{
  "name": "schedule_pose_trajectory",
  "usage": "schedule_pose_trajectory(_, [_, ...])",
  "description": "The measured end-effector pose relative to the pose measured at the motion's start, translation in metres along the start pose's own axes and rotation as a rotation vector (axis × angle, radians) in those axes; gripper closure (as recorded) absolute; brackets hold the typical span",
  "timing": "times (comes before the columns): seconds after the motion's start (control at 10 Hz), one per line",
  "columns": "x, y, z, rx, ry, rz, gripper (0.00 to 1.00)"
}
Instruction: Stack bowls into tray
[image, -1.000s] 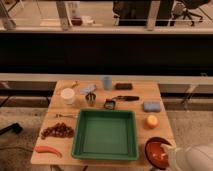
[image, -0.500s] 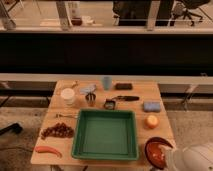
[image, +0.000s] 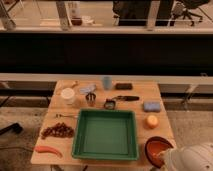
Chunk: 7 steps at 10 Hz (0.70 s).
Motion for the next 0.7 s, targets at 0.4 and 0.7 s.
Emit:
schedule_pose_trajectory(0.4, [0.001, -0.007, -0.004, 0.021, 0.018, -0.020, 1.00])
schedule_pose_trajectory(0.7, [-0.002, -0.022, -0.047, 0.103, 0.011, 0.028, 1.00])
